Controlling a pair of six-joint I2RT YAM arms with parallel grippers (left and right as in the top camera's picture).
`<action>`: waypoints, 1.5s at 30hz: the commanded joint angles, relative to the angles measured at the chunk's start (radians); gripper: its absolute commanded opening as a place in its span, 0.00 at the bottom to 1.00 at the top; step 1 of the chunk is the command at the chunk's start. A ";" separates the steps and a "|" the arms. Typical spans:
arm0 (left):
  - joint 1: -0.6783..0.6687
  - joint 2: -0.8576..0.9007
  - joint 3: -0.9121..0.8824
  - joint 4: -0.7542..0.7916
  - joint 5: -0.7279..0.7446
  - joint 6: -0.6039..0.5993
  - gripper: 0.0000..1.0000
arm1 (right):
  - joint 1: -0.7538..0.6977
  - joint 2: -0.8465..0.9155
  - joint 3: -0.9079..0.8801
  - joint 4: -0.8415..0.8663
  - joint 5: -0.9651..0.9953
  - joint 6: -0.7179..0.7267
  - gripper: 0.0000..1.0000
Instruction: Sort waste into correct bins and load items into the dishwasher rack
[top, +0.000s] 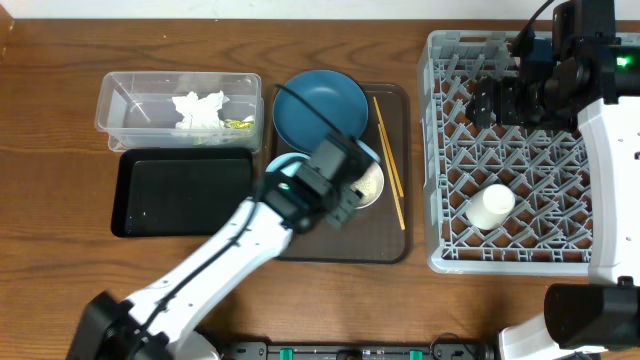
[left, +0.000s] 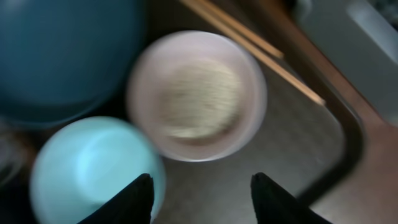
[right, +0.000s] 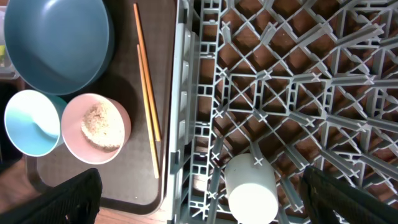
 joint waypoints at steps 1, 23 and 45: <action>-0.048 0.079 0.013 -0.003 0.043 0.145 0.58 | 0.010 0.003 -0.003 -0.003 -0.021 -0.015 0.99; -0.111 0.255 0.013 0.126 -0.053 0.280 0.59 | 0.010 0.003 -0.003 -0.021 -0.020 -0.015 0.99; -0.053 0.340 0.012 0.192 -0.094 0.294 0.43 | 0.010 0.003 -0.003 -0.035 -0.020 -0.015 0.99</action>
